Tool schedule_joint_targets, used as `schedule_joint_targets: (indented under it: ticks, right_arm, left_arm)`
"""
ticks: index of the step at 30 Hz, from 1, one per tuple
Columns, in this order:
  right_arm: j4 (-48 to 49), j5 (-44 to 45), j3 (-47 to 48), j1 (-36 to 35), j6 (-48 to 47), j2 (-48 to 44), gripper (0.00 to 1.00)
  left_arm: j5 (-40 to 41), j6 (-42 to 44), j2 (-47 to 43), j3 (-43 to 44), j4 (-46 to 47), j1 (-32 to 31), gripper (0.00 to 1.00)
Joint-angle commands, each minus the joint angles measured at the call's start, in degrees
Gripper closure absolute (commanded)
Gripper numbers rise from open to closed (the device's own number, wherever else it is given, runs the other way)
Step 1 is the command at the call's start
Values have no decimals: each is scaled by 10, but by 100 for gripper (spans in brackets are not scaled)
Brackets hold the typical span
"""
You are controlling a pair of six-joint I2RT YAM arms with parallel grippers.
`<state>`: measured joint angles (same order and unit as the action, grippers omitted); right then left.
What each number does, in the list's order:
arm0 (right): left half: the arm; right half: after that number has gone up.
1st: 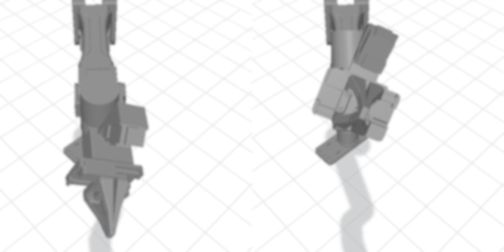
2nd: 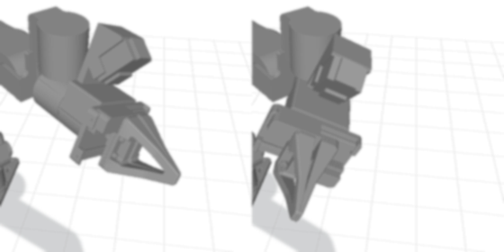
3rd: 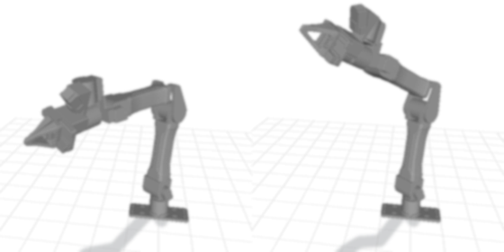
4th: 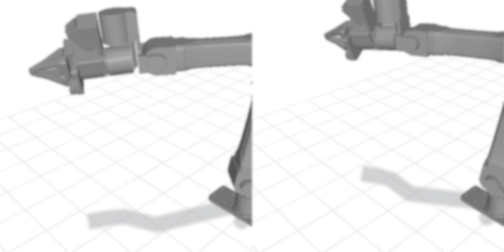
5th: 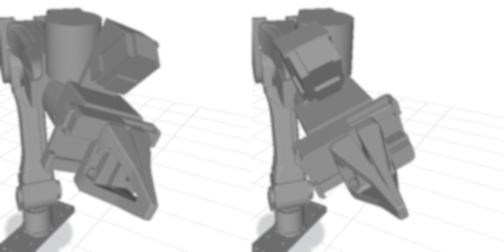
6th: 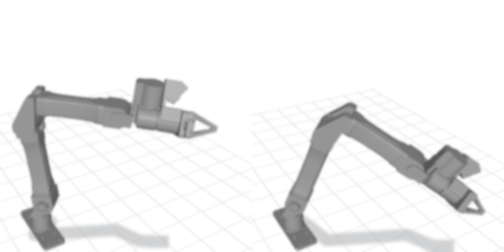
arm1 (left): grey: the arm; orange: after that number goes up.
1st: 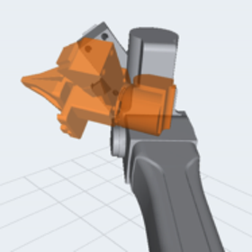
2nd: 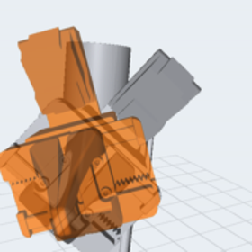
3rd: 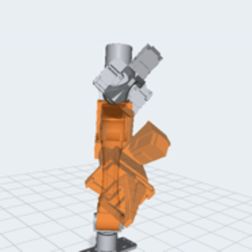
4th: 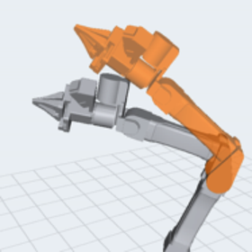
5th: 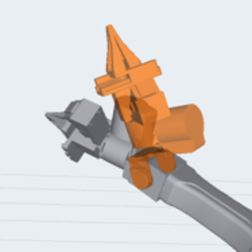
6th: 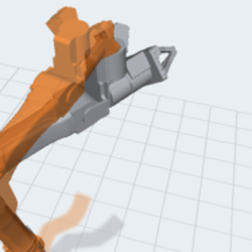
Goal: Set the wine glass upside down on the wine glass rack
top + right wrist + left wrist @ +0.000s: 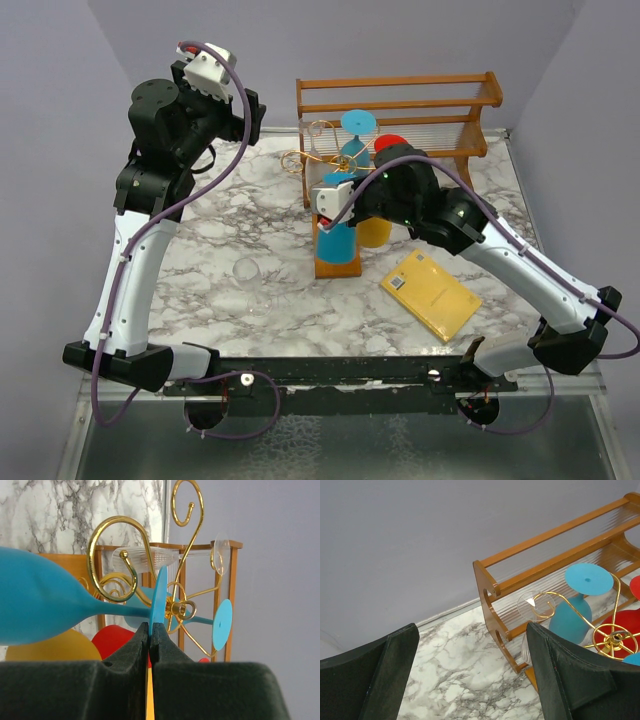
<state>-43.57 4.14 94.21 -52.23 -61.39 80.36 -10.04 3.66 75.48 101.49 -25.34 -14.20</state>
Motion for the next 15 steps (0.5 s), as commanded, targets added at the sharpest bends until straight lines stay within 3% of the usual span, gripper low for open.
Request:
schedule_joint_targets:
  ticks: [1,15]
  right_arm:
    - [30,21,13,-6,-3,5,99]
    - [42,9,33,-8,6,15,99]
  left_arm:
    - [-14,6,-6,-6,16,3,9]
    - [-18,8,-9,-9,15,3,9]
